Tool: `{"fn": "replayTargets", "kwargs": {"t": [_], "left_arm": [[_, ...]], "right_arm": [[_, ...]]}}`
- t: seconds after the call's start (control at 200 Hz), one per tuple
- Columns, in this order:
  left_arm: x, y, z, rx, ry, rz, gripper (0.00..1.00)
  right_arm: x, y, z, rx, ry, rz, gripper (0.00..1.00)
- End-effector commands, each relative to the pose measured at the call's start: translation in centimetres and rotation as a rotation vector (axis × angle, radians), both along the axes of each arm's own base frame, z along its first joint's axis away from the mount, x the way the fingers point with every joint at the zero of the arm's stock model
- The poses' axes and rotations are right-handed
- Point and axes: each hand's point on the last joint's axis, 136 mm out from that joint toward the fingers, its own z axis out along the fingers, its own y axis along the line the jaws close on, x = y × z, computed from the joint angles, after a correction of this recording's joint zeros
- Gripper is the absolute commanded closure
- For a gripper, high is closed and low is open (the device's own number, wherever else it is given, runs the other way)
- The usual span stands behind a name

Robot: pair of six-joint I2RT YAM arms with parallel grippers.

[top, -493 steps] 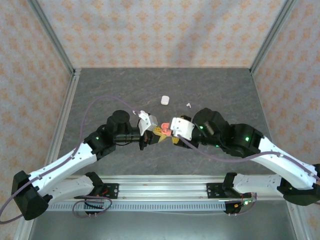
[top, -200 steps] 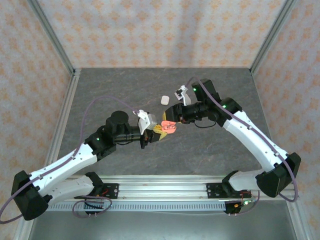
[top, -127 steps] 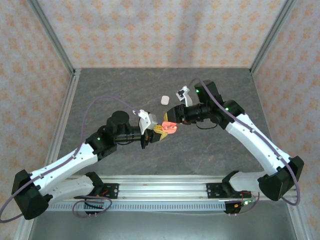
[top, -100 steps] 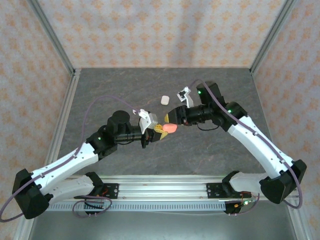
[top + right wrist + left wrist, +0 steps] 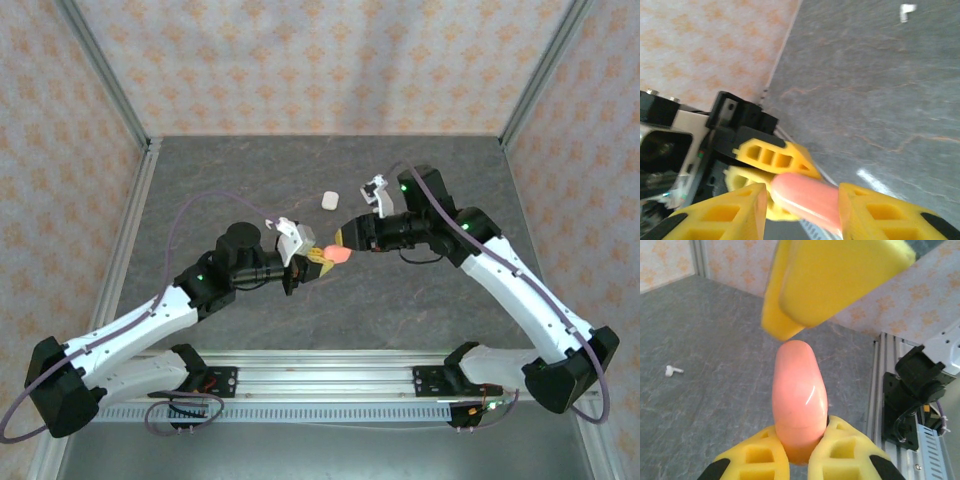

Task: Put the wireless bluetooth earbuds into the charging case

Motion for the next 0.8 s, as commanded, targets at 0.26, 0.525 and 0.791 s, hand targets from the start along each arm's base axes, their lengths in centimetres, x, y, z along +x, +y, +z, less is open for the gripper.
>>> {"fn": "replayTargets", "kwargs": {"t": [0.26, 0.525, 0.791], "left_arm": [[6.0, 7.2, -6.2, -0.044, 0.27, 0.448, 1.0], [7.9, 15.1, -15.5, 0.044, 0.595, 0.832, 1.0], [7.2, 17.9, -20.2, 0.11, 0.743, 0.928, 1.0]], "right_arm": [[4.0, -5.0, -4.9, -0.337, 0.017, -0.271, 0.56], [5.0, -4.6, -8.6, -0.387, 0.109, -0.298, 0.53], [6.6, -2.9, -11.1, -0.38, 0.19, -0.303, 0.53]]}}
